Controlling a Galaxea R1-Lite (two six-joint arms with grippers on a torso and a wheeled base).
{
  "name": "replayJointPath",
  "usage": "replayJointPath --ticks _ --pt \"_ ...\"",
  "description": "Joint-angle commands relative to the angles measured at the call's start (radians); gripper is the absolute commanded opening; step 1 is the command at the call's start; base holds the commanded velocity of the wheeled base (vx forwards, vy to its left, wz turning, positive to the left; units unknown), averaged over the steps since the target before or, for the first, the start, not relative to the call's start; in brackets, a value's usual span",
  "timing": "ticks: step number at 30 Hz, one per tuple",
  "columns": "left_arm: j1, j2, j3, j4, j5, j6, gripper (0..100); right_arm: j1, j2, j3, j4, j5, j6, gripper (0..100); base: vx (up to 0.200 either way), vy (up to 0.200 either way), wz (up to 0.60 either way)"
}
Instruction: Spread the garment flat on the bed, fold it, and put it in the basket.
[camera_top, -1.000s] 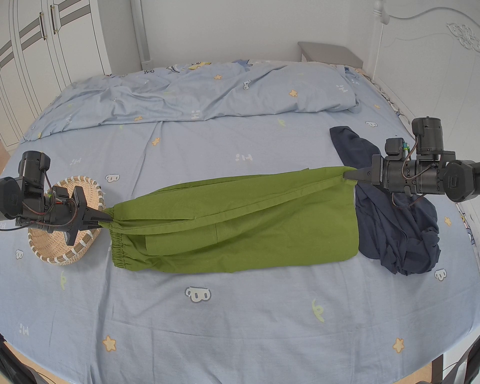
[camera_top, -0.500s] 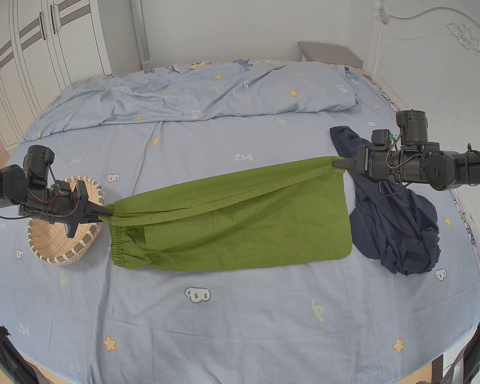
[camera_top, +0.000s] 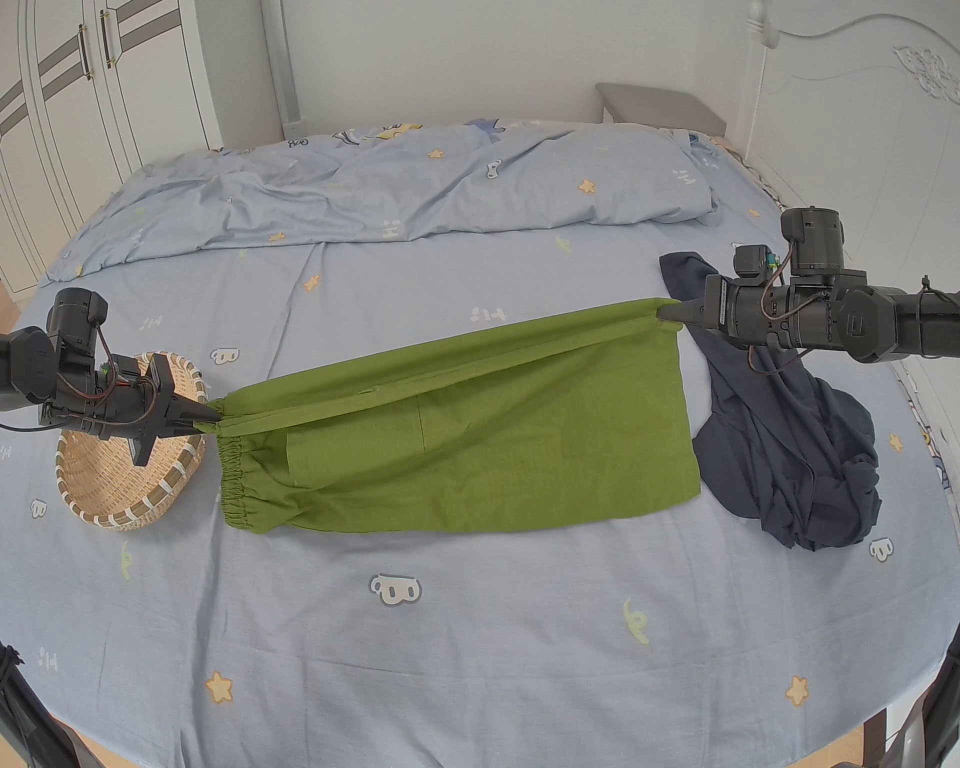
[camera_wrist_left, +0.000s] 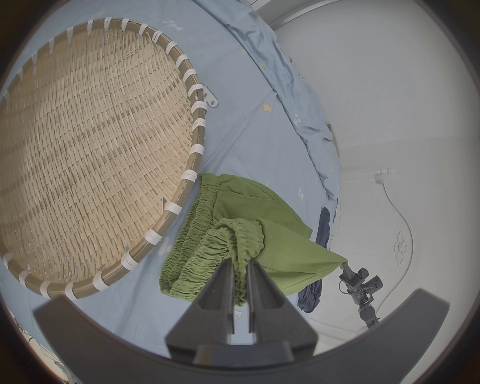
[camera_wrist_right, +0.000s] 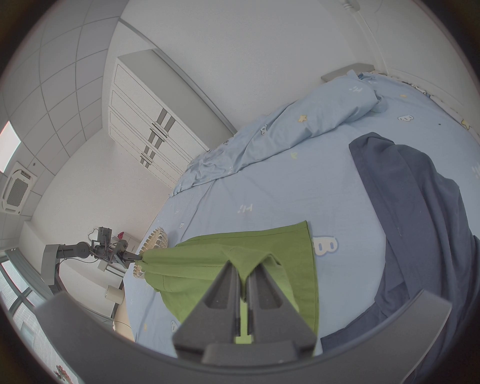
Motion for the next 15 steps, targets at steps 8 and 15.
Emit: replayJointPath --ticks 8,15 --pt "-0.006 0.032 -0.016 -0.003 0.003 0.006 0 -0.005 0.048 -0.056 0.020 -0.025 -0.004 0 0.000 0.000 0.00" --pt "-0.006 0.057 -0.027 -0.001 0.004 0.012 0 -0.003 0.076 -0.078 0.020 -0.027 -0.006 0 0.000 0.000 0.00"
